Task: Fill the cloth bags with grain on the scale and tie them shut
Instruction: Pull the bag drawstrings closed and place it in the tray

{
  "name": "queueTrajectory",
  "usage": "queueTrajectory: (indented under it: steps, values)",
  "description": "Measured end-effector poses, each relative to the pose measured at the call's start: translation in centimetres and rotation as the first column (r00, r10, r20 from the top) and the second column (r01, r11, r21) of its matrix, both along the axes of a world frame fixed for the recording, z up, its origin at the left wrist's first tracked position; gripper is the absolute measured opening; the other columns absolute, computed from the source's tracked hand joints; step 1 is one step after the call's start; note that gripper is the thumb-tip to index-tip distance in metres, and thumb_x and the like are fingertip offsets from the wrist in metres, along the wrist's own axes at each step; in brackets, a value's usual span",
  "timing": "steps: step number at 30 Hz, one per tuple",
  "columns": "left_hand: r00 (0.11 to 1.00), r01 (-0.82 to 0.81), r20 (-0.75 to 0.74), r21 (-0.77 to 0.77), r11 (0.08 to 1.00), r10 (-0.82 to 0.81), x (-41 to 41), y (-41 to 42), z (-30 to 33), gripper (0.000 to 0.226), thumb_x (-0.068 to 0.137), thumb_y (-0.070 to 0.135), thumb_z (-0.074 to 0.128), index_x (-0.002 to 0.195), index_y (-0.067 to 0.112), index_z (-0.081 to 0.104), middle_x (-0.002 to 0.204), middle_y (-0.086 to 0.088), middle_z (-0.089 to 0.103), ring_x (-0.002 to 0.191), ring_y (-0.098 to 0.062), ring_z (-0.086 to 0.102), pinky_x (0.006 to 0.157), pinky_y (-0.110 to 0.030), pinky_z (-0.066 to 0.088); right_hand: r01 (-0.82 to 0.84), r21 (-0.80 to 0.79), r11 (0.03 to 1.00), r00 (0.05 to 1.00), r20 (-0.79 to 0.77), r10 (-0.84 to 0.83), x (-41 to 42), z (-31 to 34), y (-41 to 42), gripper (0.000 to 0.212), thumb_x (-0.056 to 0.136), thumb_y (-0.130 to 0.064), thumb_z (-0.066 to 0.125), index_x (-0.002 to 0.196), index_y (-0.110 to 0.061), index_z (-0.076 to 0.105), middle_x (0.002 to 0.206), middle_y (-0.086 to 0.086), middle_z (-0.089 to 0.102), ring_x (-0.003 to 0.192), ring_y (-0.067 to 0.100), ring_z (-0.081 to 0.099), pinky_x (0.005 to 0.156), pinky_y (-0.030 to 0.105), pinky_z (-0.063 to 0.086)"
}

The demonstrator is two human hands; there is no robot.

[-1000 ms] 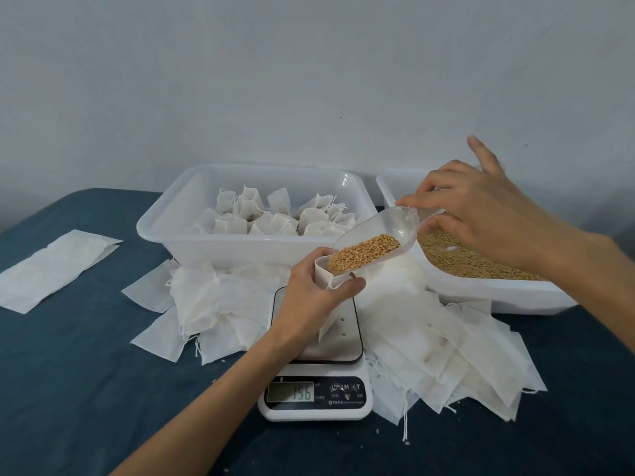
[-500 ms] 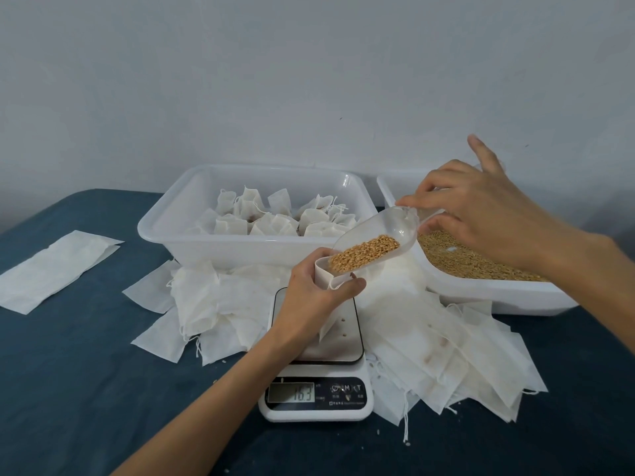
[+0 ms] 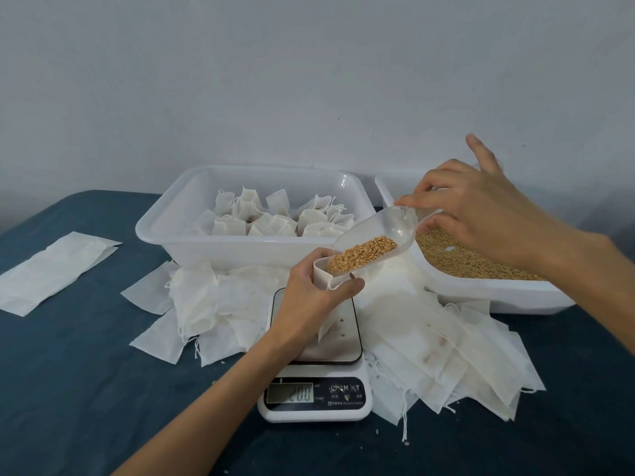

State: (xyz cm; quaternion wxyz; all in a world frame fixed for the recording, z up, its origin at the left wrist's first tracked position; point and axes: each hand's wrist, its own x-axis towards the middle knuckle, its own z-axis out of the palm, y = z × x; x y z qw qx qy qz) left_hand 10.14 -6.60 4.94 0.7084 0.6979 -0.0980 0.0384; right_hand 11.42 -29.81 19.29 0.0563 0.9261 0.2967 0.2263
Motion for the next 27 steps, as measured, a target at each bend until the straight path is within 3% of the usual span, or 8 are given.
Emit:
queueTrajectory:
  steps: [3,13,20,25,27]
  values:
    - [1.0,-0.001,0.003,0.011,1.0,0.001,0.02,0.04,-0.04,0.031,0.083,0.016,0.086,0.109,0.019,0.069,0.101,-0.001,0.078,0.095,-0.029,0.072,0.087,-0.048,0.057,-0.007,0.003,1.0,1.0,0.005,0.007,0.09,-0.01,-0.02,0.041,0.086,-0.018,0.076,0.126,-0.025,0.07,0.103,-0.001,0.067,0.112,0.026,0.058,0.122,0.059,-0.001]
    - [1.0,-0.018,0.0,0.005,1.0,0.018,-0.12,-0.02,0.2,0.036,0.076,0.026,0.084,0.107,0.02,0.07,0.101,-0.002,0.077,0.099,-0.031,0.071,0.093,-0.054,0.056,-0.013,0.0,1.0,1.0,0.019,0.013,0.16,0.0,0.06,0.04,0.085,-0.019,0.076,0.125,-0.023,0.071,0.102,0.0,0.067,0.112,0.027,0.058,0.122,0.059,0.0]
    - [1.0,-0.011,-0.008,-0.003,1.0,0.011,-0.15,-0.1,0.27,0.037,0.074,0.027,0.084,0.107,0.019,0.07,0.101,-0.003,0.077,0.094,-0.024,0.071,0.086,-0.042,0.056,-0.016,-0.01,1.0,0.999,0.029,0.016,0.26,0.05,-0.03,0.041,0.086,-0.019,0.076,0.126,-0.024,0.07,0.103,-0.001,0.066,0.113,0.026,0.058,0.122,0.06,0.0]
    - [1.0,-0.006,-0.014,-0.011,1.0,0.006,-0.13,-0.04,0.21,0.042,0.074,0.029,0.084,0.112,0.018,0.069,0.105,-0.007,0.076,0.1,-0.029,0.071,0.087,-0.041,0.057,-0.023,-0.012,1.0,0.999,0.032,0.023,0.35,-0.03,-0.1,0.04,0.087,-0.02,0.075,0.126,-0.025,0.07,0.102,-0.002,0.066,0.112,0.025,0.058,0.122,0.06,0.0]
    - [1.0,-0.001,-0.016,-0.022,1.0,0.001,-0.21,-0.03,0.27,0.043,0.073,0.028,0.084,0.111,0.017,0.068,0.103,-0.006,0.076,0.094,-0.022,0.071,0.08,-0.033,0.056,-0.022,-0.016,1.0,0.999,0.031,0.023,0.36,-0.08,-0.06,0.04,0.086,-0.021,0.076,0.126,-0.025,0.07,0.103,-0.001,0.067,0.112,0.025,0.058,0.122,0.059,0.0]
